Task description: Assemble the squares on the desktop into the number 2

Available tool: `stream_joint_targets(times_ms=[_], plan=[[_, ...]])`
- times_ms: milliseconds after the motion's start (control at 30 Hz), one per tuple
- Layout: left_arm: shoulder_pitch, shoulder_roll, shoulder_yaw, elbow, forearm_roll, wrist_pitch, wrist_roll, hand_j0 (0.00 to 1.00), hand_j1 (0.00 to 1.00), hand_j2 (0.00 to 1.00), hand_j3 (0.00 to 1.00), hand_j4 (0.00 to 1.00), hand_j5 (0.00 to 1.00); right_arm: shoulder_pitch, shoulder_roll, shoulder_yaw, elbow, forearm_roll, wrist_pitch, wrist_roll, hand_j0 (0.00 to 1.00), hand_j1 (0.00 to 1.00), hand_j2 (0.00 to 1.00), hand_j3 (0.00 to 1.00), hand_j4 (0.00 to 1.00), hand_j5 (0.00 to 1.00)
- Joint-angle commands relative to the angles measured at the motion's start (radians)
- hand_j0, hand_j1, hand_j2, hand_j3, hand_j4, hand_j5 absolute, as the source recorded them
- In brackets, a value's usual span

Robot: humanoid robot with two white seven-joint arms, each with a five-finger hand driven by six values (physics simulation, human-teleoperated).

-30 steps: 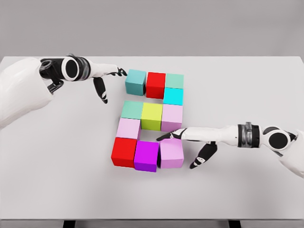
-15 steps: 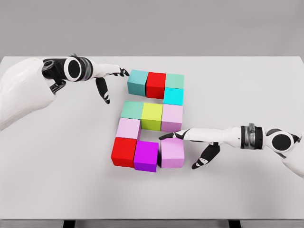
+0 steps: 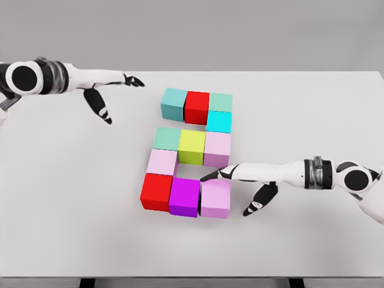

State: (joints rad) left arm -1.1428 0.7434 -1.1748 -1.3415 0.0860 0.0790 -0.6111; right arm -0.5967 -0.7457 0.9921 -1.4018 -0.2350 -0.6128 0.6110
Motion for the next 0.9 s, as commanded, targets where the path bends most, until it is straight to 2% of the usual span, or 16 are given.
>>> stream_joint_targets(times_ms=[0,200,300,333,433,500,567,633,800,867], plan=[[0.0,0.037,0.023,-0.007,0.009,-0.128,0.0,1.0,1.0,1.0,1.0,1.0,1.0,0.0,-0.004,-0.001,-0.005,-0.007,0.002,0.0,1.0,1.0,1.0,1.0,1.0,1.0],[0.0,0.05,0.032,-0.008,0.009,-0.173,0.0,1.0,1.0,1.0,1.0,1.0,1.0,-0.017,0.008,-0.046,-0.003,-0.01,0.002,0.0,1.0,1.0,1.0,1.0,1.0,1.0],[0.0,0.059,0.032,-0.013,0.008,-0.248,0.0,1.0,1.0,1.0,1.0,1.0,1.0,-0.015,-0.001,-0.052,-0.008,-0.009,0.002,0.0,1.0,1.0,1.0,1.0,1.0,1.0],[0.0,0.1,0.033,-0.031,0.006,-0.352,0.0,1.0,1.0,1.0,1.0,1.0,1.0,-0.015,-0.011,-0.053,-0.009,-0.009,0.002,0.0,1.0,1.0,1.0,1.0,1.0,1.0],[-0.002,0.129,0.043,-0.033,0.008,-0.574,0.0,1.0,1.0,1.0,1.0,1.0,1.0,-0.015,-0.093,-0.064,-0.059,-0.009,0.002,0.0,1.0,1.0,1.0,1.0,1.0,1.0],[-0.002,0.131,0.043,-0.033,0.009,-0.682,0.0,1.0,1.0,1.0,1.0,1.0,1.0,-0.014,-0.149,-0.125,-0.06,-0.01,0.002,0.0,1.0,1.0,1.0,1.0,1.0,1.0],[0.0,0.133,0.043,-0.031,0.009,-0.69,0.0,1.0,1.0,1.0,1.0,1.0,1.0,-0.006,-0.182,-0.181,-0.049,-0.01,0.002,0.0,1.0,1.0,1.0,1.0,1.0,1.0],[0.002,0.139,0.043,-0.031,0.008,-0.69,0.0,1.0,1.0,1.0,1.0,1.0,1.0,-0.002,-0.205,-0.196,-0.046,-0.01,0.002,0.0,1.0,1.0,1.0,1.0,1.0,1.0],[0.002,0.168,0.044,-0.031,0.008,-0.69,0.0,1.0,1.0,1.0,1.0,1.0,1.0,0.011,-0.207,-0.199,-0.04,-0.007,0.002,0.0,1.0,1.0,1.0,1.0,1.0,1.0],[0.002,0.169,0.044,-0.031,0.008,-0.69,0.0,1.0,1.0,1.0,1.0,1.0,1.0,0.009,-0.207,-0.205,-0.016,-0.007,0.002,0.0,1.0,1.0,1.0,1.0,1.0,1.0]])
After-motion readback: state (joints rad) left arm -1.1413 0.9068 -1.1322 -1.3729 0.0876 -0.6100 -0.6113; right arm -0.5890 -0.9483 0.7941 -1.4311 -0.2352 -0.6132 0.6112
